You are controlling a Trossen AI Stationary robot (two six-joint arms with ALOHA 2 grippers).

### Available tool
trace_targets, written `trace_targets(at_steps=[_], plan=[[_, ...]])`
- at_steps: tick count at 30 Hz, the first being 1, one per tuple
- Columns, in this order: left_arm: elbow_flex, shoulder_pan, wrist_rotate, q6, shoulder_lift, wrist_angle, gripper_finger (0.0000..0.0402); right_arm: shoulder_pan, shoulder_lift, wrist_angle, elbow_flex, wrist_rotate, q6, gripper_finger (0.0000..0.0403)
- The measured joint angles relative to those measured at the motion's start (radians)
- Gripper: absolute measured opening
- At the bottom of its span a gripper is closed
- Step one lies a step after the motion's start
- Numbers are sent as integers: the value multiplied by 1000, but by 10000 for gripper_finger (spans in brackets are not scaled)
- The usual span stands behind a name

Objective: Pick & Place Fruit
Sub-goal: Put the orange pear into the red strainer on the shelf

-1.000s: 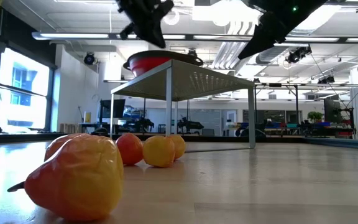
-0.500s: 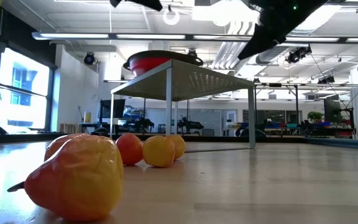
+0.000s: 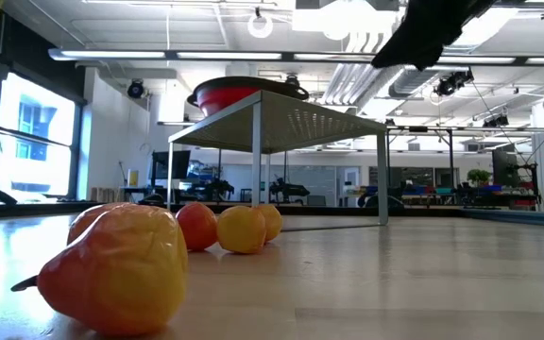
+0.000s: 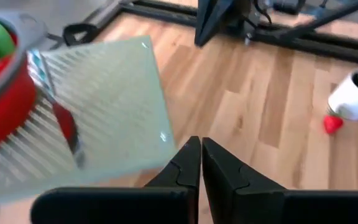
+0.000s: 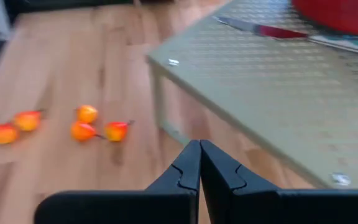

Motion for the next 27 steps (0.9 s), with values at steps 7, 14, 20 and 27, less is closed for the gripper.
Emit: trace_targets(at_steps=[7, 14, 20, 27], plan=[[0, -121, -85, -131, 79, -9, 12, 151, 0, 55, 0, 115, 57, 2], [-1, -194, -130, -278, 146, -2, 12, 254, 0, 118, 0, 144, 57, 2], [-1, -212, -134, -386, 187, 22, 12, 303, 0, 121, 0, 144, 57, 2], [0, -212, -121, -443, 242, 78, 12, 334, 0, 116, 0, 144, 55, 2]])
